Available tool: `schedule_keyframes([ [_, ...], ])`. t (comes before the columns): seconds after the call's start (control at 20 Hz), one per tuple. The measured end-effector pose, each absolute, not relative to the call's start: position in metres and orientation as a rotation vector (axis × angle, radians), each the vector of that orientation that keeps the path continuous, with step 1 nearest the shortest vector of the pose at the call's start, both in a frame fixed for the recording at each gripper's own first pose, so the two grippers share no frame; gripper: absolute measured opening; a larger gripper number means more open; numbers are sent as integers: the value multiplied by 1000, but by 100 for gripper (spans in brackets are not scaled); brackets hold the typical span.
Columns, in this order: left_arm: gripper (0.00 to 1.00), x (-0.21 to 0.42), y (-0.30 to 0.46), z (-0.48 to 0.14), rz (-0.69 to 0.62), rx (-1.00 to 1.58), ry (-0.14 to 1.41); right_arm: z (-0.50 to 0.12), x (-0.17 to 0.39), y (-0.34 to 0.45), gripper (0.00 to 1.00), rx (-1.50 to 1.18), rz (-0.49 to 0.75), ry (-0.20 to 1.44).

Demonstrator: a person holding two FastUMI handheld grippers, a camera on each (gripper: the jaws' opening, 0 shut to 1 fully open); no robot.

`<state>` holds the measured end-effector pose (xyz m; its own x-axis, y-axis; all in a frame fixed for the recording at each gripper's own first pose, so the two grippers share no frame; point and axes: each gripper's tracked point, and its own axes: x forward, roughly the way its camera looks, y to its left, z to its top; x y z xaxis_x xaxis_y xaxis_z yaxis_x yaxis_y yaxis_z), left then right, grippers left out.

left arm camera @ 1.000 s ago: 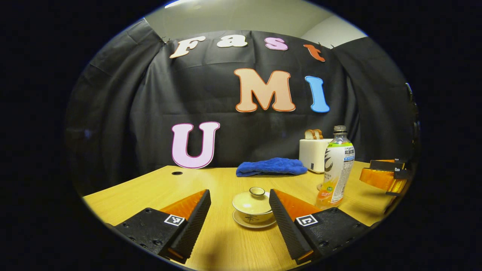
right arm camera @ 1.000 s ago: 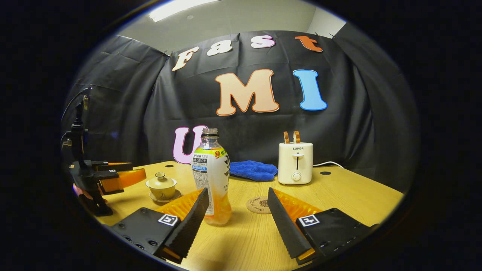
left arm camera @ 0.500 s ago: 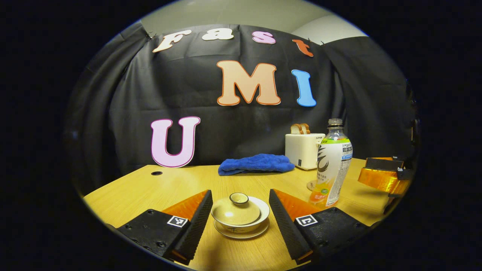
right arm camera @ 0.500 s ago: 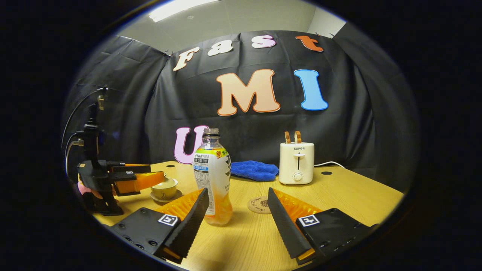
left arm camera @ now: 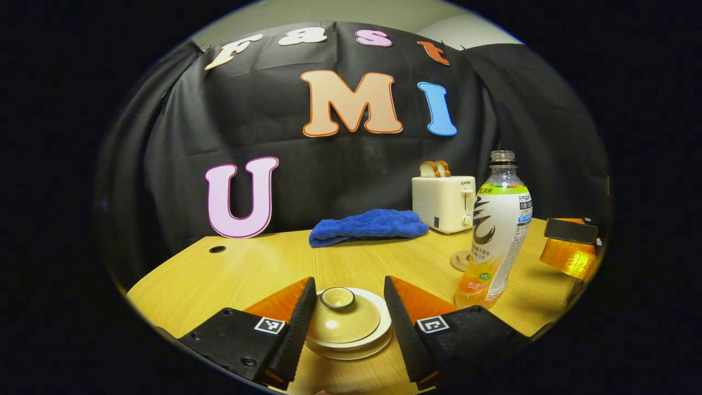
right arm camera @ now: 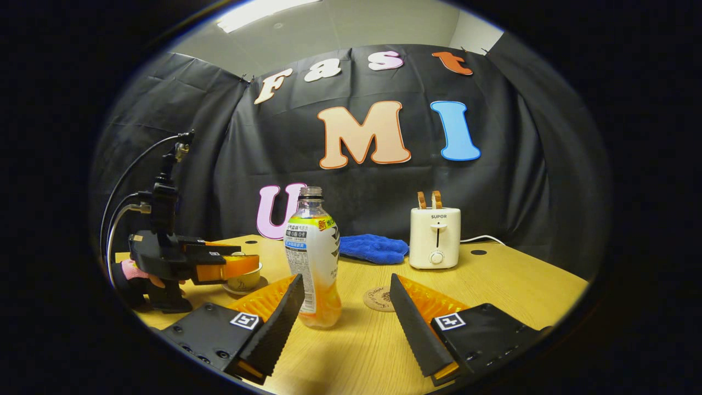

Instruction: Open the teacup lid with one hand, grasp the water bottle and pour water into the teacup with the other hand; after pouring, place the water bottle on the coaster and then close the teacup lid.

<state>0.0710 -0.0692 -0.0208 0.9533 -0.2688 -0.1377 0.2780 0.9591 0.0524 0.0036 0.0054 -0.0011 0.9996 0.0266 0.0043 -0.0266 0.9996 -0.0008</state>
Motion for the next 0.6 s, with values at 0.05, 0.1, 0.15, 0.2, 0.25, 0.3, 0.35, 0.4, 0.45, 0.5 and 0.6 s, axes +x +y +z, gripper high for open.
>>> schedule_keyframes([
  [0.05, 65, 73, -68, -21, -272, 70, 131, -1, 4, 5, 94, -1, 28, -5],
  [0.1, 61, 74, -66, -23, -264, 73, 133, -1, 4, 5, 94, -1, 29, -5],
  [0.15, 54, 76, -64, -23, -255, 81, 135, -1, 4, 5, 94, 0, 31, -4],
  [0.2, 50, 77, -62, -24, -246, 86, 138, -1, 4, 6, 94, -1, 32, -4],
  [0.25, 42, 78, -61, -24, -237, 93, 142, -2, 4, 7, 97, -1, 34, -4],
  [0.3, 37, 78, -61, -24, -237, 94, 142, -2, 4, 7, 100, -1, 35, -4],
  [0.35, 34, 77, -60, -24, -237, 95, 143, -2, 4, 7, 100, 0, 36, -4],
  [0.4, 32, 77, -61, -24, -240, 95, 144, -2, 3, 7, 94, 0, 36, -4],
  [0.45, 31, 78, -60, -24, -240, 96, 145, -2, 4, 7, 94, 0, 37, -4],
  [0.5, 29, 77, -60, -24, -241, 96, 144, -2, 4, 7, 99, 0, 37, -4],
  [0.6, 28, 77, -61, -23, -243, 94, 141, -1, 4, 7, 99, 1, 37, -4],
])
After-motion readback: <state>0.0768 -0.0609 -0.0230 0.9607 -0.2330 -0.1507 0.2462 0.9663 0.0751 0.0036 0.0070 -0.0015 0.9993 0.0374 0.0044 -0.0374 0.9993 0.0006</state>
